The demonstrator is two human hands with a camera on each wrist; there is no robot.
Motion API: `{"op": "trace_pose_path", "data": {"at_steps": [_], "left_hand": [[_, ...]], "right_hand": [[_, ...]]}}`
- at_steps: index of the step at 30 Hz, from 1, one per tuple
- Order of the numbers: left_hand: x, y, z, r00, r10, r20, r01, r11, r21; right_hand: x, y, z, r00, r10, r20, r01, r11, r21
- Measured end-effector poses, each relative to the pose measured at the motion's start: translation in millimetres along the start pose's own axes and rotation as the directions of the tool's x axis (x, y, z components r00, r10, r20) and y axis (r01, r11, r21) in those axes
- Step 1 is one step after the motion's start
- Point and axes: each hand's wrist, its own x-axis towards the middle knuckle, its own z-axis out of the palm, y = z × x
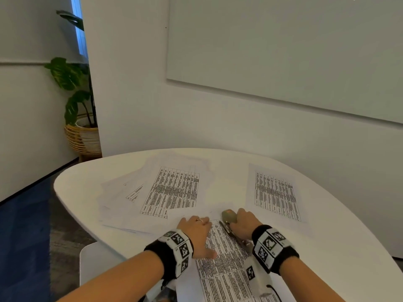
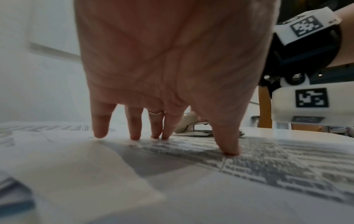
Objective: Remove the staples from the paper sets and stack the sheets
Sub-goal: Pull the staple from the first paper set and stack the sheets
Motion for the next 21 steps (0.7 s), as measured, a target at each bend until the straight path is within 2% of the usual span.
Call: {"op": "trace_pose_path", "data": {"at_steps": [6,11,21], "left_hand": [[-0.5,-4.5,3.1,0.999,0.031,-0.033,-0.031,1.0,0.003],[-0.3,-3.2,5.3,1.0,0.002,-0.025,-0.002,1.0,-0.006],[1.5,-5.2,-3.4,1.0,0.011,-0.002,-0.011,1.0,0.027]], "right_hand": [[13.6,-22.7,5.7,0.997,-0.052,-0.064,0.049,0.997,-0.052],[20.6,-33.6,18.2,0.989,-0.011,-0.15,0.001,0.998,-0.067],[27.1,-21.3,4.5,0.989,-0.135,-0.059,0.118,0.965,-0.232]]}}
